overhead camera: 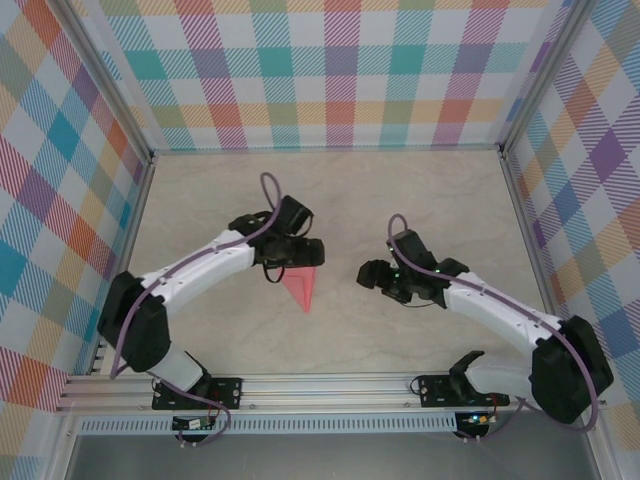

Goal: Fold a paper plane with a square sheet of paper (pick it up from the middle)
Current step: Turn over the paper at the center of the table, then rotate the paper at the center of the table.

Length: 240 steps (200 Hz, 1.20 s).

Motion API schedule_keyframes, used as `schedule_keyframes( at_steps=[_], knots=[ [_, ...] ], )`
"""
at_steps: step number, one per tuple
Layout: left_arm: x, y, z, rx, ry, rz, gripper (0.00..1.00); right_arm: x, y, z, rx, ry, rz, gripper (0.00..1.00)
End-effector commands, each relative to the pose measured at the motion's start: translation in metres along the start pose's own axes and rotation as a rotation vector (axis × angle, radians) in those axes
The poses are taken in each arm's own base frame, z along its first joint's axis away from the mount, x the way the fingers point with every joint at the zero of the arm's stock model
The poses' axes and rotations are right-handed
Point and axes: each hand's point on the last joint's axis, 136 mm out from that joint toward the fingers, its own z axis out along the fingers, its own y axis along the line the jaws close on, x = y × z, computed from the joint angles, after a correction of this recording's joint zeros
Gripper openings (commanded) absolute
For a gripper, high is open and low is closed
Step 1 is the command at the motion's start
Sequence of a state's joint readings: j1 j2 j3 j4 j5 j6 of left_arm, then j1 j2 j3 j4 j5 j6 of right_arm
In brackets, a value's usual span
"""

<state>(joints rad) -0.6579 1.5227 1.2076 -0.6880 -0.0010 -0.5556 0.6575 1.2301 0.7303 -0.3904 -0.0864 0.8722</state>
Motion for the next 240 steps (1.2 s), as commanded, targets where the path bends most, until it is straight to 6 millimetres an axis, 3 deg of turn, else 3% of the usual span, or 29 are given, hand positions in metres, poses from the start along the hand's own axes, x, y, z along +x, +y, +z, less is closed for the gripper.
schedule_keyframes(
  at_steps=[1, 14, 38, 65, 82, 111, 166, 206, 240],
  knots=[
    [-0.001, 0.030, -0.005, 0.038, -0.005, -0.148, 0.87, -0.002, 0.057, 0.017, -0.095, -0.014, -0.087, 0.60],
    [-0.002, 0.057, -0.007, 0.011, -0.023, -0.233, 0.89, 0.008, 0.082, 0.034, -0.102, 0.017, -0.139, 0.50],
    [0.005, 0.095, -0.009, -0.016, -0.039, -0.353, 0.92, 0.026, 0.124, 0.067, -0.110, 0.077, -0.215, 0.43],
    [0.018, 0.117, -0.004, -0.012, -0.014, -0.443, 0.93, 0.038, 0.157, 0.098, -0.127, 0.140, -0.250, 0.37],
    [0.024, 0.122, -0.002, 0.008, 0.000, -0.476, 0.94, 0.039, 0.163, 0.114, -0.110, 0.160, -0.254, 0.37],
    [0.028, 0.125, 0.000, 0.020, 0.012, -0.499, 0.94, 0.035, 0.144, 0.134, 0.011, 0.155, -0.257, 0.34],
    [0.027, 0.117, 0.006, 0.067, 0.033, -0.496, 0.94, 0.033, 0.095, 0.144, 0.196, 0.167, -0.299, 0.33],
    [0.029, 0.107, 0.009, 0.119, 0.064, -0.485, 0.94, 0.049, 0.064, 0.141, 0.215, 0.267, -0.486, 0.33],
    [0.032, 0.097, 0.011, 0.187, 0.089, -0.472, 0.87, 0.065, 0.037, 0.120, 0.107, 0.353, -0.722, 0.34]
  ],
)
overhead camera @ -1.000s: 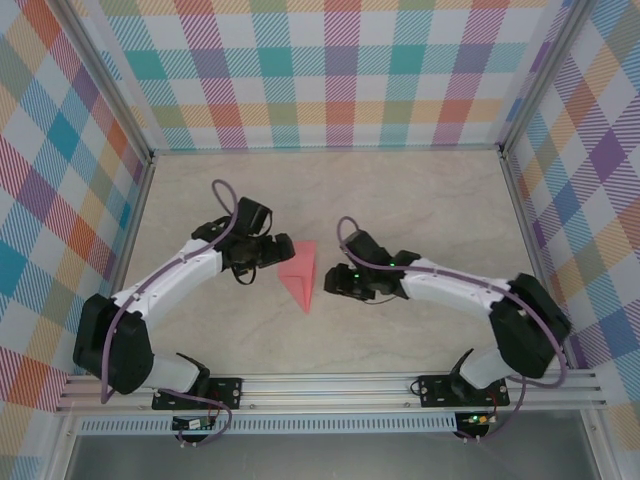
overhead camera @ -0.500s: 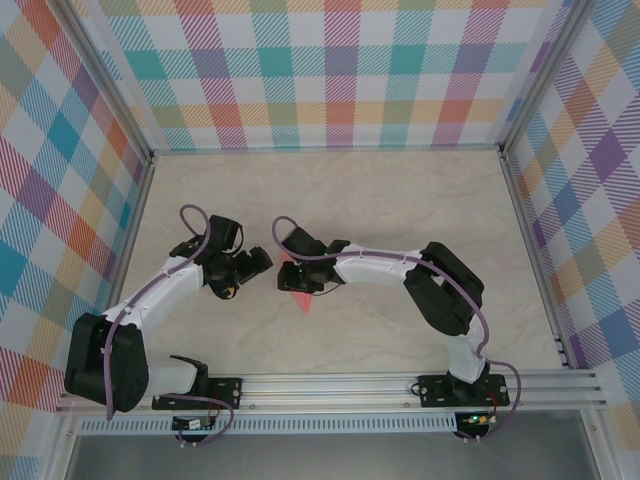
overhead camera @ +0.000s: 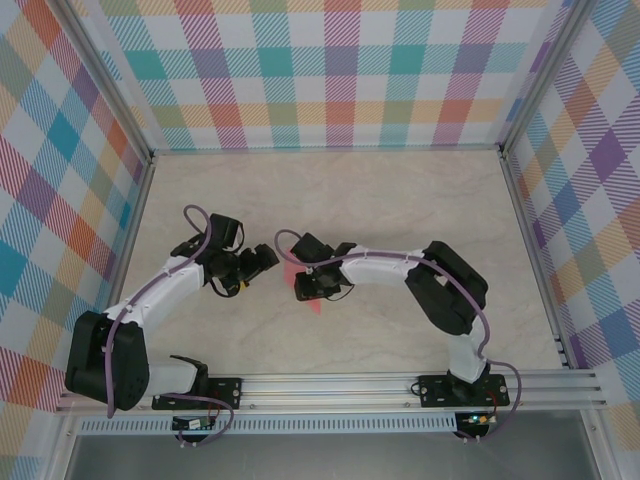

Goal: Fold a paper plane with a square sheet of paper (pick it up from the middle)
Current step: Rotate the paper at the center of the table, then fold the wing for the fifth time at the center of the table.

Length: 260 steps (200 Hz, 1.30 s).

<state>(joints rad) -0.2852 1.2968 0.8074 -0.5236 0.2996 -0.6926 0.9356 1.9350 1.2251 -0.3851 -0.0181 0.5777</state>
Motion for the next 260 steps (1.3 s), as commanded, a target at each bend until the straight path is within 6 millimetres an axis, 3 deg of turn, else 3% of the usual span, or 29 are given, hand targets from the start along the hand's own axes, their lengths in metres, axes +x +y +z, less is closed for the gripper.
schedule_keyframes(
  at_steps=[1, 16, 37, 70, 91, 112, 183, 260],
  knots=[
    [0.006, -0.004, 0.004, 0.060, 0.047, -0.007, 0.87, 0.044, -0.028, -0.005, -0.024, 0.114, -0.236, 0.34],
    [0.011, -0.010, 0.007, 0.107, 0.071, -0.016, 0.82, 0.049, -0.032, -0.014, -0.086, 0.102, -0.307, 0.34],
    [0.017, -0.012, 0.010, 0.137, 0.095, -0.034, 0.82, 0.039, -0.025, -0.034, -0.147, 0.047, -0.320, 0.34],
    [0.028, -0.014, 0.013, 0.179, 0.128, -0.068, 0.82, 0.011, -0.006, -0.067, -0.210, -0.083, -0.127, 0.37],
    [0.036, -0.017, 0.016, 0.217, 0.154, -0.093, 0.79, 0.010, -0.003, -0.055, -0.272, -0.084, 0.109, 0.39],
    [0.041, -0.019, 0.019, 0.221, 0.159, -0.099, 0.78, 0.014, -0.009, -0.037, -0.285, -0.084, 0.219, 0.38],
    [0.061, -0.040, 0.030, 0.264, 0.210, -0.060, 0.78, 0.014, -0.034, -0.026, -0.184, -0.103, 0.290, 0.37],
    [0.081, -0.048, 0.053, 0.251, 0.269, -0.046, 0.64, 0.006, -0.043, -0.023, -0.249, -0.103, 0.380, 0.29]
  ],
)
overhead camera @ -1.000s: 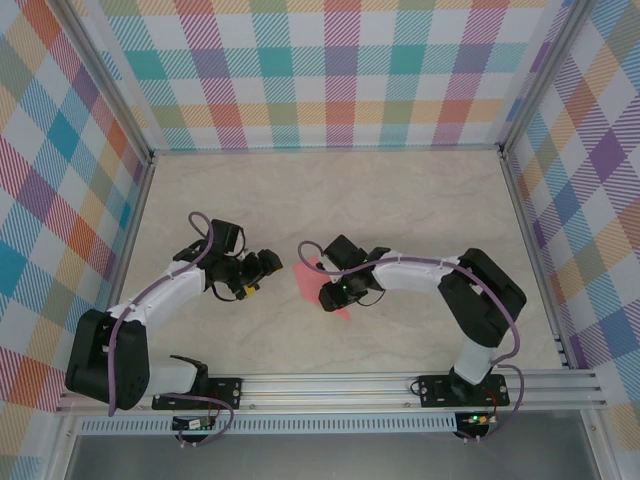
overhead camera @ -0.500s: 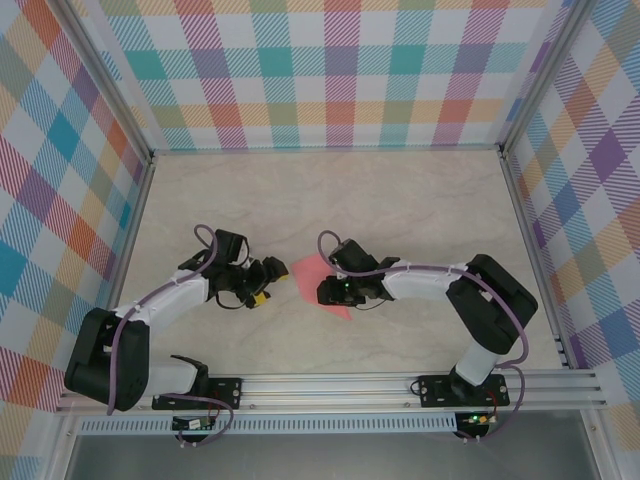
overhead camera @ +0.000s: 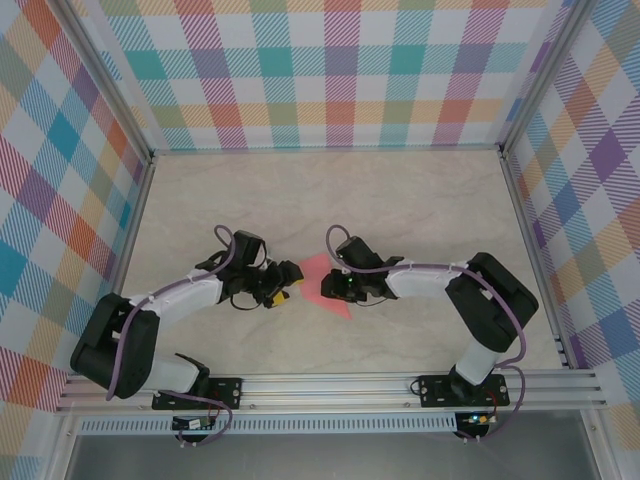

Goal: Fold a paper plane with a square sheet of paper (pick it up from the middle)
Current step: Fold the wing for the fifth time at the center of the table.

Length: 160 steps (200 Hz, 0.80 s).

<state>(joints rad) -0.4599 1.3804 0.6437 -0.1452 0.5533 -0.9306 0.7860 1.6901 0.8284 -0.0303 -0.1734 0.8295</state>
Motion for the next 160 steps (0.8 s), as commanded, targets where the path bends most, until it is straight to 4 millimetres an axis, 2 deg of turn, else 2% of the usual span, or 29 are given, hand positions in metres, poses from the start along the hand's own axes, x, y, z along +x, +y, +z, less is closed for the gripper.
schedule_keyframes(
  at_steps=[1, 64, 160],
  knots=[
    [0.007, 0.001, 0.011, 0.003, 0.028, -0.005, 0.63, -0.003, -0.001, 0.006, -0.030, 0.006, 0.043, 0.29],
    [0.011, 0.012, 0.028, -0.061, 0.039, -0.027, 0.53, 0.001, -0.019, 0.015, -0.016, 0.041, 0.164, 0.24],
    [0.005, 0.013, 0.042, -0.066, 0.027, -0.071, 0.43, 0.001, -0.021, 0.010, -0.136, 0.064, 0.273, 0.24]
  ],
)
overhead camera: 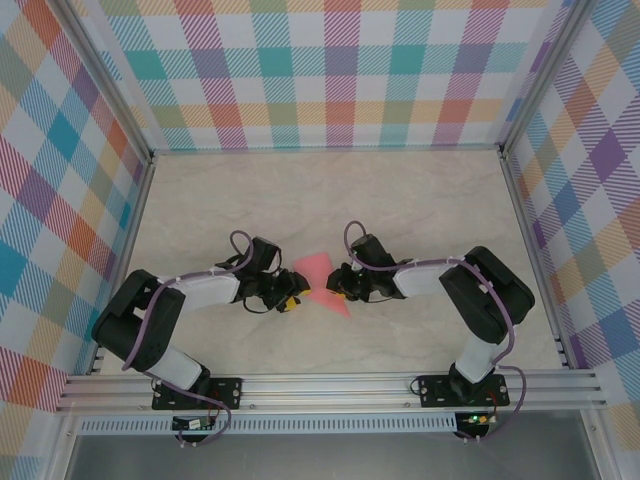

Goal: Fold a paper plane with a square sheet of paper (pick it up from the middle)
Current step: Fold the wing for the fifth time at the center of the table.

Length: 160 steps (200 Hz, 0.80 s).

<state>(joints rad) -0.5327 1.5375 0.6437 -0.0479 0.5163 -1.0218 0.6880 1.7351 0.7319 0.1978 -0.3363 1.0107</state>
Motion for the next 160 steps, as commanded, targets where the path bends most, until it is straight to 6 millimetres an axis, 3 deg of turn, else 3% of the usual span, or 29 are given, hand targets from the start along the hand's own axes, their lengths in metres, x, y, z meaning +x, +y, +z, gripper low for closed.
schedule_keyframes(
  at_steps=[1, 105, 160],
  knots=[
    [-0.002, -0.005, 0.004, 0.009, -0.012, -0.001, 0.43, 0.008, -0.013, 0.002, 0.015, 0.035, 0.050, 0.24],
    [-0.009, -0.014, 0.017, 0.021, 0.008, 0.010, 0.30, 0.010, -0.014, 0.001, 0.014, 0.048, 0.057, 0.24],
    [-0.012, -0.025, 0.014, 0.039, -0.002, 0.040, 0.24, 0.011, -0.015, 0.000, 0.019, 0.051, 0.050, 0.24]
  ],
)
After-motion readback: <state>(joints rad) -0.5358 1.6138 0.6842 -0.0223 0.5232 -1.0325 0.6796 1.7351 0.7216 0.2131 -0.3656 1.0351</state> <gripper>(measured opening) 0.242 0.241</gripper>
